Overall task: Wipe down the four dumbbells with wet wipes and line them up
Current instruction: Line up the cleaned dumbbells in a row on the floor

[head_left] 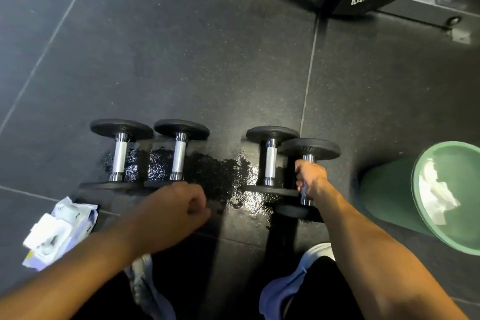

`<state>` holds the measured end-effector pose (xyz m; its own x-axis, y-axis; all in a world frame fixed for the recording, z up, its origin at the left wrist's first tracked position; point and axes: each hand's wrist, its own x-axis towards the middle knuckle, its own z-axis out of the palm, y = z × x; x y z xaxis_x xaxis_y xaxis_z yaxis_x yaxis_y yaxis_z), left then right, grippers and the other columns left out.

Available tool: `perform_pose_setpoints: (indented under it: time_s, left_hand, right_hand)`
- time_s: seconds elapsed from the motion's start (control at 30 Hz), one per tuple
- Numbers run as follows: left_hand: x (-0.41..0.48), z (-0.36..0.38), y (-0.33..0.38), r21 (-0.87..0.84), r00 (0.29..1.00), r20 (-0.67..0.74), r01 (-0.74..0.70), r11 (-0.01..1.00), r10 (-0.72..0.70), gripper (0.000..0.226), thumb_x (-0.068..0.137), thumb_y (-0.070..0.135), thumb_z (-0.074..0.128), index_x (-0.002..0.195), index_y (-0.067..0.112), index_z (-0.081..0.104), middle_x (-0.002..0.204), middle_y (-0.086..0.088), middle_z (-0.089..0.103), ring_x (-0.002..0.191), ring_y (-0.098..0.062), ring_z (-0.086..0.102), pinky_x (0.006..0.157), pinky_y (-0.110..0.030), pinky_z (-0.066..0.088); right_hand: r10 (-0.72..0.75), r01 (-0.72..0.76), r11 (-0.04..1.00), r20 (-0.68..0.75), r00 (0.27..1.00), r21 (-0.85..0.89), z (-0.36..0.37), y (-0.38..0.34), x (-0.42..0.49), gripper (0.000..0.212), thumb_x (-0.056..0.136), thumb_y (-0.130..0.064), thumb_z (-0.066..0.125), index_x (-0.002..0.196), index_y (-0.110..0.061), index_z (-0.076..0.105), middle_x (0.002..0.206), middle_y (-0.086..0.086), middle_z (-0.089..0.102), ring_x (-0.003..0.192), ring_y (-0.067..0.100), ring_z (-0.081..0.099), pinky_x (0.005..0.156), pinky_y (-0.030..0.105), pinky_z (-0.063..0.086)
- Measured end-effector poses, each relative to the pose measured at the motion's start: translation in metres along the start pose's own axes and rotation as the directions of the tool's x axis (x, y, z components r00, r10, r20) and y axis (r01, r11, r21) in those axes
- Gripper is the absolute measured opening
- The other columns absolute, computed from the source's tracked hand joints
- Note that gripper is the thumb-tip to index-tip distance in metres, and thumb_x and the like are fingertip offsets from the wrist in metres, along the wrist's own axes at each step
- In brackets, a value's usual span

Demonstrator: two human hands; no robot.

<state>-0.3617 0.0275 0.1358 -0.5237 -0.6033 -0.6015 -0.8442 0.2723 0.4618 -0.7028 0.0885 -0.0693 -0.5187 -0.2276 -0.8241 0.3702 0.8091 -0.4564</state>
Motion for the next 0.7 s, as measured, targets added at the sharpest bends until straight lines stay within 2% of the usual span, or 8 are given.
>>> perform_pose_setpoints:
  time_s: [0.1, 0.2, 0.3, 0.4, 0.47, 0.53, 0.6, 0.7]
  left_hand:
    - [0.033, -0.005, -0.032, -0.186, 0.986, -0.033, 0.154, 0.97, -0.163, 0.021, 0.091, 0.032, 0.076, 0.074, 0.025, 0.067, 0.071, 0.008, 0.068, 0.072, -0.009, 0.064, 0.074, -0.03, 0.048]
    - [0.069, 0.008, -0.044, -0.336, 0.957, -0.079, 0.238, 0.911, -0.279, 0.023, 0.092, 0.036, 0.076, 0.077, 0.022, 0.068, 0.07, 0.005, 0.066, 0.071, -0.017, 0.062, 0.072, -0.03, 0.046]
    - [0.106, 0.036, -0.024, -0.364, 0.965, -0.066, 0.212, 0.907, -0.252, 0.023, 0.094, 0.043, 0.072, 0.084, 0.024, 0.067, 0.08, 0.006, 0.067, 0.08, -0.017, 0.063, 0.077, -0.029, 0.047]
    - [0.144, 0.07, 0.013, -0.393, 0.98, -0.006, 0.18, 0.902, -0.199, 0.033, 0.101, 0.044, 0.063, 0.097, 0.012, 0.068, 0.095, -0.007, 0.073, 0.084, -0.019, 0.064, 0.075, -0.03, 0.046]
    - [0.172, 0.089, 0.037, -0.404, 0.974, 0.06, 0.224, 0.887, -0.218, 0.034, 0.102, 0.041, 0.063, 0.106, 0.008, 0.066, 0.105, -0.013, 0.072, 0.083, -0.021, 0.063, 0.071, -0.03, 0.044]
    - [0.197, 0.106, 0.053, -0.466, 0.958, 0.092, 0.282, 0.839, -0.272, 0.047, 0.098, 0.04, 0.069, 0.127, 0.004, 0.06, 0.123, -0.017, 0.071, 0.101, -0.029, 0.068, 0.078, -0.031, 0.047]
    - [0.212, 0.116, 0.059, -0.517, 0.94, 0.093, 0.327, 0.791, -0.328, 0.063, 0.097, 0.036, 0.072, 0.143, 0.002, 0.045, 0.137, -0.019, 0.064, 0.121, -0.035, 0.064, 0.093, -0.036, 0.052]
    - [0.224, 0.126, 0.051, -0.442, 0.929, 0.085, 0.358, 0.822, -0.359, 0.055, 0.102, 0.023, 0.065, 0.147, 0.007, 0.037, 0.14, -0.02, 0.062, 0.12, -0.036, 0.064, 0.101, -0.045, 0.056]
  right_hand:
    - [-0.003, 0.003, 1.0, 0.04, 0.999, -0.009, 0.006, -0.001, -0.009, 0.01, 0.074, -0.005, 0.056, 0.076, -0.012, 0.049, 0.042, 0.007, 0.035, 0.035, 0.016, 0.032, 0.042, 0.024, 0.03]
    - [-0.012, 0.011, 1.0, 0.086, 0.996, 0.008, 0.006, -0.006, -0.018, 0.011, 0.073, -0.005, 0.054, 0.076, -0.013, 0.047, 0.041, 0.005, 0.034, 0.034, 0.016, 0.031, 0.044, 0.026, 0.031]
    - [0.009, -0.017, 0.999, 0.165, 0.986, 0.05, 0.008, -0.008, -0.028, 0.016, 0.077, -0.003, 0.051, 0.072, -0.016, 0.042, 0.045, 0.002, 0.031, 0.036, 0.015, 0.026, 0.04, 0.021, 0.03]
    - [0.021, -0.035, 0.997, 0.193, 0.981, 0.068, 0.012, -0.004, -0.035, 0.019, 0.077, -0.003, 0.051, 0.07, -0.017, 0.04, 0.046, 0.001, 0.031, 0.037, 0.015, 0.026, 0.04, 0.022, 0.03]
    - [0.036, -0.054, 0.994, 0.179, 0.983, 0.095, 0.016, 0.0, -0.035, 0.02, 0.076, -0.003, 0.052, 0.068, -0.017, 0.041, 0.046, 0.001, 0.032, 0.038, 0.016, 0.026, 0.041, 0.023, 0.03]
    - [0.047, -0.066, 0.992, 0.169, 0.984, 0.109, 0.019, 0.005, -0.033, 0.018, 0.073, -0.004, 0.055, 0.068, -0.017, 0.043, 0.047, 0.002, 0.034, 0.04, 0.016, 0.027, 0.044, 0.025, 0.03]
    - [0.056, -0.075, 0.989, 0.149, 0.987, 0.124, 0.019, 0.01, -0.03, 0.02, 0.075, -0.005, 0.056, 0.067, -0.018, 0.043, 0.048, 0.002, 0.035, 0.04, 0.015, 0.028, 0.044, 0.025, 0.029]
    - [0.068, -0.081, 0.986, 0.098, 0.993, 0.142, 0.014, 0.017, -0.023, 0.02, 0.077, -0.005, 0.055, 0.067, -0.018, 0.044, 0.048, 0.002, 0.034, 0.038, 0.014, 0.027, 0.044, 0.024, 0.028]
